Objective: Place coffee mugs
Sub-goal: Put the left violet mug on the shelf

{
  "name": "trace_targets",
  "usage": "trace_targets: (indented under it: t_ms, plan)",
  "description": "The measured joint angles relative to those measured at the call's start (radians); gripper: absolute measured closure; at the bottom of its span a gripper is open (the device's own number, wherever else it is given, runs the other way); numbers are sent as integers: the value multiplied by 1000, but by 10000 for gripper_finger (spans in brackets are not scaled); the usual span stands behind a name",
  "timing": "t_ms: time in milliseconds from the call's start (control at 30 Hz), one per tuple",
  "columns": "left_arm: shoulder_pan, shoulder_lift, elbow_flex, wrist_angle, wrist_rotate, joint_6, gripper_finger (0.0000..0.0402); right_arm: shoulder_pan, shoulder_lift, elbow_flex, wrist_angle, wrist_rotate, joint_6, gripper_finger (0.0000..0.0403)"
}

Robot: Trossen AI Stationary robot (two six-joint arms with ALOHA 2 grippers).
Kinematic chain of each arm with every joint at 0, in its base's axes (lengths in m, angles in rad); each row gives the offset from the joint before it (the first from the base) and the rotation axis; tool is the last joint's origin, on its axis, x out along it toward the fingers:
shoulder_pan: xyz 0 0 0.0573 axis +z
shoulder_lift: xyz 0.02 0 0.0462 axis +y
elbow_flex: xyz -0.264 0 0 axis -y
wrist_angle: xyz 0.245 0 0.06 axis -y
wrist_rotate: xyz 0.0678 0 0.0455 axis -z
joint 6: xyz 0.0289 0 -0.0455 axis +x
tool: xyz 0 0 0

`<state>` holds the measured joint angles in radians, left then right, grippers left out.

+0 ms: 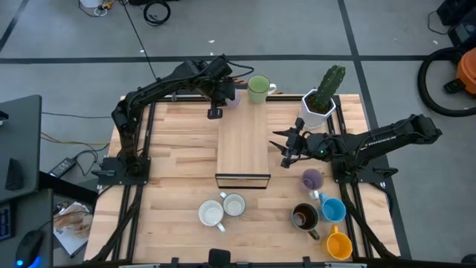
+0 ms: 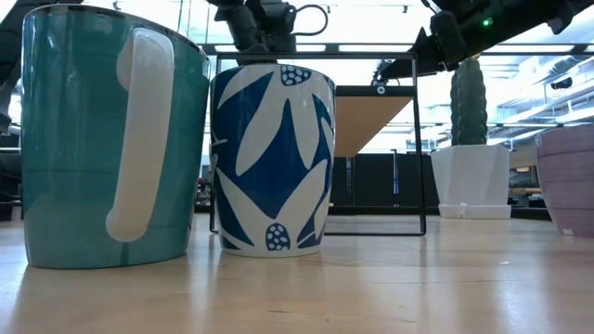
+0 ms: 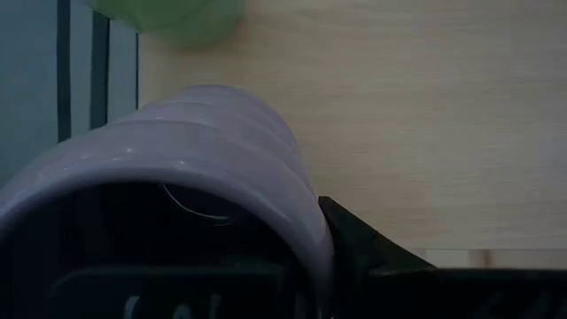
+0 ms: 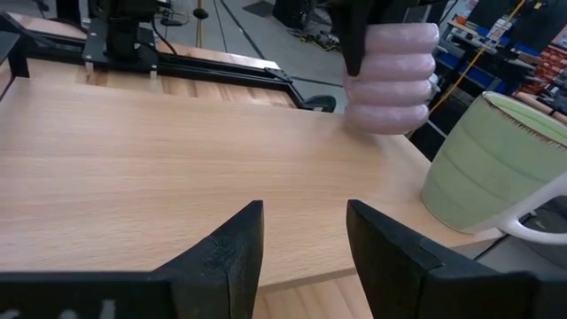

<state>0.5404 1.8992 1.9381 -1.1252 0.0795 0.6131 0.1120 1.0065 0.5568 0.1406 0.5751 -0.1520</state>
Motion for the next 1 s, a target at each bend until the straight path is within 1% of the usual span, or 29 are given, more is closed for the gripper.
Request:
trace_targets:
  t_ms: [167, 767, 1000]
  plan:
    - [0, 0, 0, 0, -1, -4, 357, 0, 0, 0, 0, -1, 3, 234]
    - [-11, 1, 0, 46, -7, -6, 308, 0, 0, 0, 0, -1, 0, 234]
    - [-24, 20, 1, 67, -9, -17, 287, 0, 0, 0, -1, -2, 2, 234]
